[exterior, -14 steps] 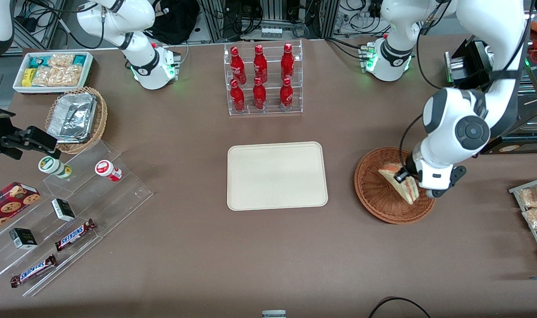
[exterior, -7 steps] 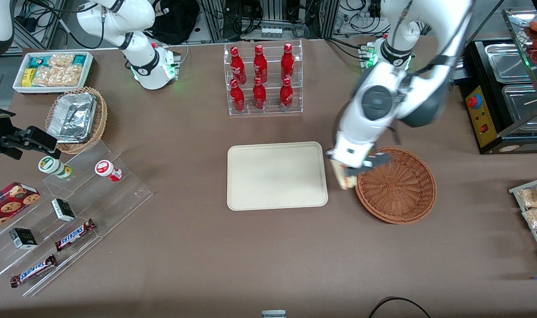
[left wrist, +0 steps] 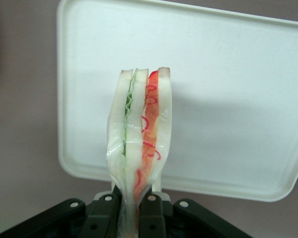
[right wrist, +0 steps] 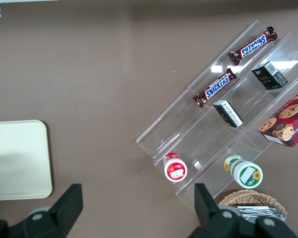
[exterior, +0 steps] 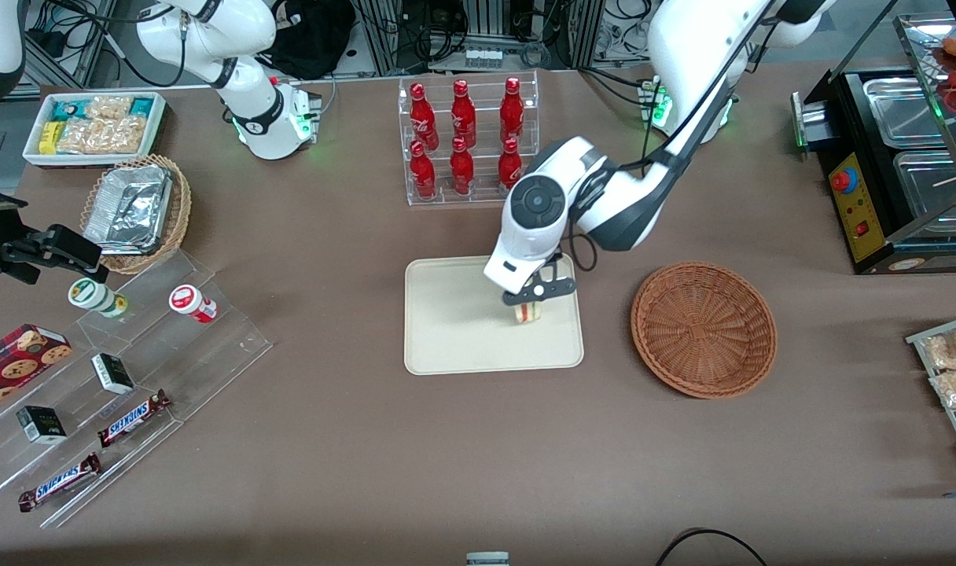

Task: Place sandwich from basket to tray
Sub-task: 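Lift the sandwich and carry it over the cream tray, then lower the sandwich onto the tray and open the left gripper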

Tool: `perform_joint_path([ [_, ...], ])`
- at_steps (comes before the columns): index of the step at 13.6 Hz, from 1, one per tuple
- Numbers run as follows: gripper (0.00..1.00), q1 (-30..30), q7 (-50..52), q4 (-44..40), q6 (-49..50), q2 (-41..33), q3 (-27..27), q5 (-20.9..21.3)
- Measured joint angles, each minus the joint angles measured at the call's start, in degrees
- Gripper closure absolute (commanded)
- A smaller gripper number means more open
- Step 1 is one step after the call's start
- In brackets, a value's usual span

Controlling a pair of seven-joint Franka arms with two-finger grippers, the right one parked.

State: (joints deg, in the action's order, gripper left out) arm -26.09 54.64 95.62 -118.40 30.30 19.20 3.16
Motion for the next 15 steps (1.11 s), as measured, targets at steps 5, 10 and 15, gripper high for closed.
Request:
perform_joint_path([
  [5, 0.91, -3.2, 0.1, -1.4, -3.7, 5.4, 0.0, 2.9],
  [10, 0.91, -3.5, 0.1, -3.6, -7.3, 8.5, -0.1, 3.6],
  [15, 0.0, -3.6, 0.2, -5.5, -7.3, 10.4, -0.3, 5.8],
])
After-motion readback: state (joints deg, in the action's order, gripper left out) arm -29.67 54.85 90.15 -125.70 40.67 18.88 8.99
